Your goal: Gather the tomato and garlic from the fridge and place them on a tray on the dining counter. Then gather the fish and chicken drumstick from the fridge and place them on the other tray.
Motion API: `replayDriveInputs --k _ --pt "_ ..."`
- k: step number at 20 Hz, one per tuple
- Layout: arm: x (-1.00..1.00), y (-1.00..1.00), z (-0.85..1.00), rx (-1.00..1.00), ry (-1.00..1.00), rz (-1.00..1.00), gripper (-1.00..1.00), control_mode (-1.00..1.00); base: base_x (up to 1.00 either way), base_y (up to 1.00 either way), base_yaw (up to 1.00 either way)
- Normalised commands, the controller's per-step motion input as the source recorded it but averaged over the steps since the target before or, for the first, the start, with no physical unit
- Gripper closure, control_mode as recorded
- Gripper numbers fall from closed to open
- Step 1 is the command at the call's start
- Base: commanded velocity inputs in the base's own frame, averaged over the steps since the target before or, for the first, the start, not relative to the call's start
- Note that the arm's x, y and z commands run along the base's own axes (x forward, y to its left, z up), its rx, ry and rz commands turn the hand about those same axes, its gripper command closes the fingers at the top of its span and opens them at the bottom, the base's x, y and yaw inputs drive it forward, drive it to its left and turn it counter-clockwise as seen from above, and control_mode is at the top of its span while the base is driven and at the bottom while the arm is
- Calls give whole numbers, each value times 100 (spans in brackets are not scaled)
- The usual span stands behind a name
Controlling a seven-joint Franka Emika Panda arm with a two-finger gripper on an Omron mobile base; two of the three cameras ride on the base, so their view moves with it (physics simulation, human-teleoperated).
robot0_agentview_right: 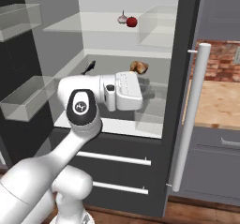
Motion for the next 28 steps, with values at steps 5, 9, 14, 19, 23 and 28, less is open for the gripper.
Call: replayDriveInputs --k 5,9,14,19,23,28 --pt "0 -29 0 0 0 -6 -100 -100 0 0 0" --pt "0 -22 0 0 0 -2 -100 -100 0 0 0" --pt "0 -18 0 0 0 -2 -100 -100 0 0 0" --pt "0 -28 0 0 0 0 -100 -100 0 0 0" --pt "0 -26 0 0 0 0 -100 -100 0 0 0" --pt "0 -23 0 0 0 0 -100 -100 0 0 0"
